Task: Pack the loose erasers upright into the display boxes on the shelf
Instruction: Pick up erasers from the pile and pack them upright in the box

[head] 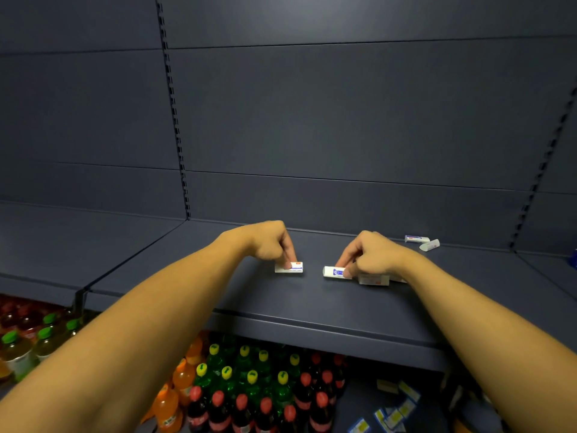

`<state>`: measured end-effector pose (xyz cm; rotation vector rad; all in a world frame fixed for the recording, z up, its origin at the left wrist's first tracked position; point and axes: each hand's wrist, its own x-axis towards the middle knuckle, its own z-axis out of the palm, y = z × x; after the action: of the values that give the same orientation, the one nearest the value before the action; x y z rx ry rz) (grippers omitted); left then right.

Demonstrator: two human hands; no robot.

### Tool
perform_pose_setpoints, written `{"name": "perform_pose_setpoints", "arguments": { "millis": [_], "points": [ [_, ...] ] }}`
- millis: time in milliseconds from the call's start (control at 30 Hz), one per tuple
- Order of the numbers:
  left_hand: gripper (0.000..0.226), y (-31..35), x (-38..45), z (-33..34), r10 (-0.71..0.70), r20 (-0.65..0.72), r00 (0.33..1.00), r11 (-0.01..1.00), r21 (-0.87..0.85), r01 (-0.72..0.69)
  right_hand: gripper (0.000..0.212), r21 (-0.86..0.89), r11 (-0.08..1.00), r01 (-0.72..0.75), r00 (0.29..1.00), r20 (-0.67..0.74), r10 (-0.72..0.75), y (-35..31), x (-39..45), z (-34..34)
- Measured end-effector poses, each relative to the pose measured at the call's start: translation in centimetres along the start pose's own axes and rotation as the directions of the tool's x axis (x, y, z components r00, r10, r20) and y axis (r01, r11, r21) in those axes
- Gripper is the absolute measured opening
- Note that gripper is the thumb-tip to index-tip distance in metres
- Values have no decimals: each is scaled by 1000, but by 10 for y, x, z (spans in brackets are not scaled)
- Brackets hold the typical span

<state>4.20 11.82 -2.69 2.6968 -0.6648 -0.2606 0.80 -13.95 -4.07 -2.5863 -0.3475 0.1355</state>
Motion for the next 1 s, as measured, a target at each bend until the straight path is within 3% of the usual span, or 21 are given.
{"name": "perform_pose_setpoints", "arguments": {
  "millis": [167, 500, 1000],
  "points": [
    [17, 13, 7, -8, 43, -74, 996, 999, -3, -43, 21, 71, 997, -13, 992, -124, 21, 2, -17, -9],
    [18, 61, 38, 9, 152, -25, 988, 988, -34, -152, 26, 186, 966, -176, 956, -200, 213, 37, -73, -27],
    [16, 236, 65, 50, 265, 2, 964, 963, 44, -264, 20, 216, 940, -265, 897, -302, 322, 137, -193, -103]
  ]
}}
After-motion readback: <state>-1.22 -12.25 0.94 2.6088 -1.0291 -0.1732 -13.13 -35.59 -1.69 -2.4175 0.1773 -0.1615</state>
